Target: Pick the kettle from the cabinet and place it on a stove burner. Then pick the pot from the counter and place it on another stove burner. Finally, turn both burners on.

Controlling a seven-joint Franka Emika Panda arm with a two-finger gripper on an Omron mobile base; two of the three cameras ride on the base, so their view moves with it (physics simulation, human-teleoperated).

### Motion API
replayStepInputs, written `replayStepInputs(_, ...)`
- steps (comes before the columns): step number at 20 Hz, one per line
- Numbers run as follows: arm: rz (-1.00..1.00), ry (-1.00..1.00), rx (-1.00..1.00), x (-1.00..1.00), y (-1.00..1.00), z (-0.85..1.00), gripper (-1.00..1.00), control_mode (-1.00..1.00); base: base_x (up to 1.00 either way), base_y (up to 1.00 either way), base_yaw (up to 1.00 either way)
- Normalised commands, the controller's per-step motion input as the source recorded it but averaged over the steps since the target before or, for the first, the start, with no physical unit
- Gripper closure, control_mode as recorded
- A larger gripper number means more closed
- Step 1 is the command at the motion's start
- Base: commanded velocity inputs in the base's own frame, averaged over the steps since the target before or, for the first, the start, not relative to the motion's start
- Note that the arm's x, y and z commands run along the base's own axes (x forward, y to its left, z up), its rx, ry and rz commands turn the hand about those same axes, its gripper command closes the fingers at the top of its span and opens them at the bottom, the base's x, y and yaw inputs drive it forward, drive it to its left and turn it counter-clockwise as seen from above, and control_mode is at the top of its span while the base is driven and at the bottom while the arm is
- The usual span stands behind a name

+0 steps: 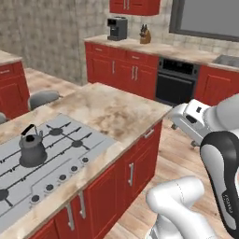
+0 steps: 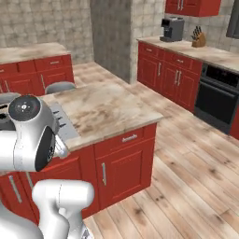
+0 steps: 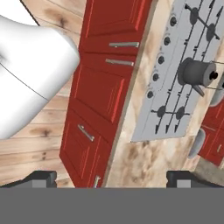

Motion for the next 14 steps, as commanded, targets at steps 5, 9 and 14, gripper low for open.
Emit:
replayStepInputs(5,0.00,0.00,0.00,0.00,0.00,0.00,-1.00,1.00,0.00,0.01,-0.62)
replayStepInputs(9,0.00,0.00,0.00,0.00,0.00,0.00,-1.00,1.00,0.00,0.00,-0.65)
replayStepInputs(14,0.00,0.00,0.00,0.00,0.00,0.00,-1.00,1.00,0.00,0.00,-0.65)
